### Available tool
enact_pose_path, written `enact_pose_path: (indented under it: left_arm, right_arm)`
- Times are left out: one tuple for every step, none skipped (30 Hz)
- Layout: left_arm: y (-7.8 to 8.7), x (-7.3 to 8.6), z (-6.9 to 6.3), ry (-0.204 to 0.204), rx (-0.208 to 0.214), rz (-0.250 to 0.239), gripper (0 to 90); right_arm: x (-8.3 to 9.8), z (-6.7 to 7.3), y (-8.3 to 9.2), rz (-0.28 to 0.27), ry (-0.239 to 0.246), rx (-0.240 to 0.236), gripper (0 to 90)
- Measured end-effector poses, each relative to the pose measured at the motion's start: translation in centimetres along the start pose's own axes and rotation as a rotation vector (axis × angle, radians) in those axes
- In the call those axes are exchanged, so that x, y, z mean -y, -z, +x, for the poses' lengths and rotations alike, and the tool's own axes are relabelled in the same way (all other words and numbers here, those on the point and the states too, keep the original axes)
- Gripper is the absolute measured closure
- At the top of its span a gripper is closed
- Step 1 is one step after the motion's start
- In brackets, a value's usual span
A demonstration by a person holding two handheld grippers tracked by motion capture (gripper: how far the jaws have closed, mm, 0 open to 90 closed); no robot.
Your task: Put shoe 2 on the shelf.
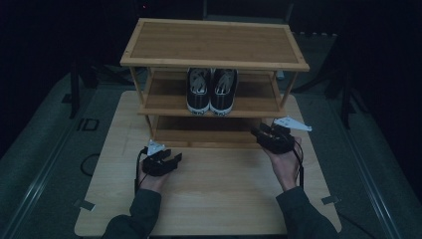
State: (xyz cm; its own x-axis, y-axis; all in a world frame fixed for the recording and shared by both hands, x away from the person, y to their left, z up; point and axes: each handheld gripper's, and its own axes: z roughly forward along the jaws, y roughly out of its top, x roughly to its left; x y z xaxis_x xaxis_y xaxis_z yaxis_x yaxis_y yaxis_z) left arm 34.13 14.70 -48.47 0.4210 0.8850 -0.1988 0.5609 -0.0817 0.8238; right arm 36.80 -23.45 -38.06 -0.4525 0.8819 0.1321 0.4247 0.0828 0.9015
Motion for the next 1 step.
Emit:
enact_pose_path:
  left_arm:
    - [0.01,0.00,0.01,0.001,0.000,-0.001,48.5]
  right_arm:
    - [0.00,0.00,0.00,0.000,0.000,0.000,56.2]
